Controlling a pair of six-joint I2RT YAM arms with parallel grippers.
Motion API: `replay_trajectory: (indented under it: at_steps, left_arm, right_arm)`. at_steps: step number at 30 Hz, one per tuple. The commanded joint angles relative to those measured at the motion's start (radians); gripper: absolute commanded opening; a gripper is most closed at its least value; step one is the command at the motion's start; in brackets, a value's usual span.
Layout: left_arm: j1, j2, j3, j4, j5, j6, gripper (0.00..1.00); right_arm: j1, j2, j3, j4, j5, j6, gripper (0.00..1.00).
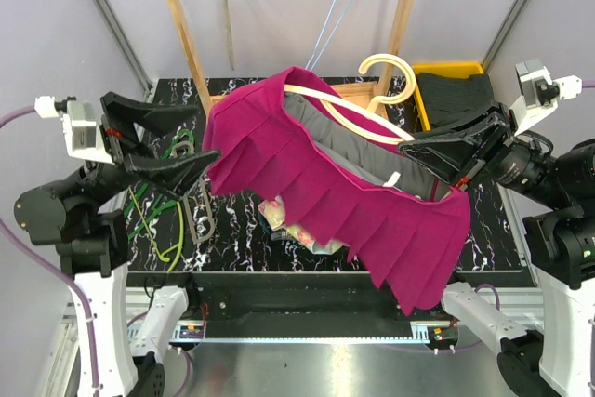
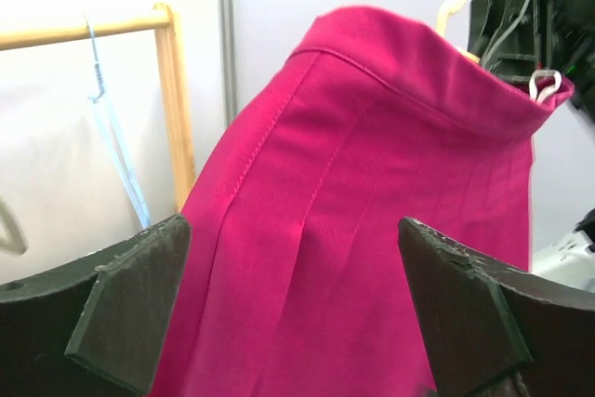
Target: Remove the skirt from the hanger
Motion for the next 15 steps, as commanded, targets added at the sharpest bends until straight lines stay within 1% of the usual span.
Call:
replay_trajectory:
  at_steps: [1,3,6,8,9,10,12,13,14,15]
  left_arm:
    - [0.004,0.064,-0.026,0.296,0.05,-0.245,0.99]
    - [0.004,0.087,-0.051,0.338,0.077,-0.264,0.99]
    - [0.004,0.092,-0.086,0.345,0.093,-0.255,0.96]
    - [0.004,0.098,-0.094,0.359,0.102,-0.283,0.93]
    - [0.003,0.112,-0.095,0.408,0.116,-0.302,0.9]
    - [0.003,0.123,-0.097,0.44,0.126,-0.357,0.75]
    - [0.001,0.163,-0.095,0.559,0.165,-0.422,0.58]
    - [0.001,0.175,-0.094,0.578,0.171,-0.465,0.49]
    - [0.001,0.187,-0.089,0.586,0.178,-0.473,0.42]
    - [0.001,0.186,-0.086,0.586,0.177,-0.476,0.4]
  right_arm:
    - [-0.002,-0.011,0.003,0.267,-0.027,0.103,0.0]
    - [-0.002,-0.004,0.013,0.272,-0.033,0.103,0.0]
    - [-0.002,0.007,0.022,0.284,-0.041,0.112,0.0]
    - [-0.002,0.009,0.011,0.295,-0.044,0.123,0.0]
    - [-0.002,0.007,0.002,0.304,-0.044,0.126,0.0]
    - [-0.002,0.006,-0.01,0.327,-0.044,0.141,0.0]
    - [-0.002,-0.004,-0.056,0.362,-0.044,0.164,0.0]
    - [-0.002,-0.005,-0.078,0.411,-0.046,0.197,0.0]
    - [-0.002,-0.011,-0.123,0.434,-0.046,0.213,0.0]
    - [-0.002,-0.016,-0.145,0.439,-0.046,0.236,0.0]
